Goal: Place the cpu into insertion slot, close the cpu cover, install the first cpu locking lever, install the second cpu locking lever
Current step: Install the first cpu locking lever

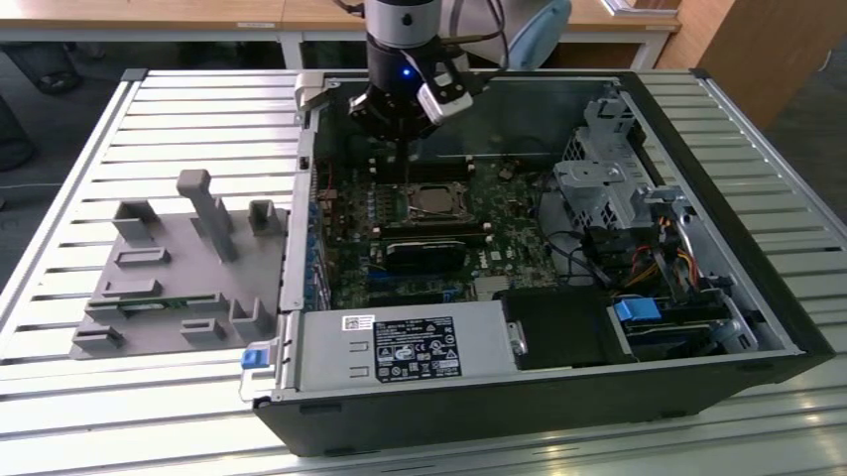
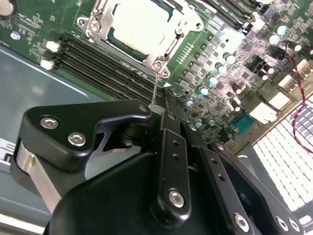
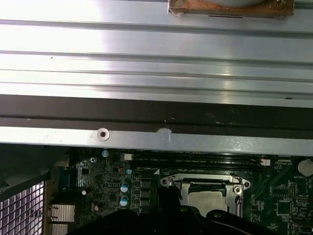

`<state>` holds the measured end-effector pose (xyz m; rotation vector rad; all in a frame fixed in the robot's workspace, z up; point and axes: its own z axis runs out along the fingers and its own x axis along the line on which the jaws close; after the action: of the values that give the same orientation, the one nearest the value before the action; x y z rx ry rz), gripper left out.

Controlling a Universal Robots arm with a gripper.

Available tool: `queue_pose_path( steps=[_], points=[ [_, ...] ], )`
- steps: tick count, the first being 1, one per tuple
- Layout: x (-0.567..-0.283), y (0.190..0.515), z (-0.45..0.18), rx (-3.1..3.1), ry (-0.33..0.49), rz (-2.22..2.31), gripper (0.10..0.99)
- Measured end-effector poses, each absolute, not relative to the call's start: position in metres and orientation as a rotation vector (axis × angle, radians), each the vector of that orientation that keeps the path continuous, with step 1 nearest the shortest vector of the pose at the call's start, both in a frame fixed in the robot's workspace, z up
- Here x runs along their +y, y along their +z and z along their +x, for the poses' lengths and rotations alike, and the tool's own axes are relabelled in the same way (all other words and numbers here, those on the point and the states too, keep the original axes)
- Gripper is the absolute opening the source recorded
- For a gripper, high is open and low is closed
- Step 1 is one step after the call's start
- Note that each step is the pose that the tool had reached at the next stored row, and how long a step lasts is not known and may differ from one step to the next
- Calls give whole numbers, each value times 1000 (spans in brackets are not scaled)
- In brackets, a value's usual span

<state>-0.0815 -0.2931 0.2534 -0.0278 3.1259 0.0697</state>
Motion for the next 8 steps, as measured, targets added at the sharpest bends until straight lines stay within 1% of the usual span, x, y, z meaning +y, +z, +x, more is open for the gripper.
queue_pose_path(
  steps=[8],
  points=[
    [-293, 252, -66, 3126, 70, -28, 106]
  ],
)
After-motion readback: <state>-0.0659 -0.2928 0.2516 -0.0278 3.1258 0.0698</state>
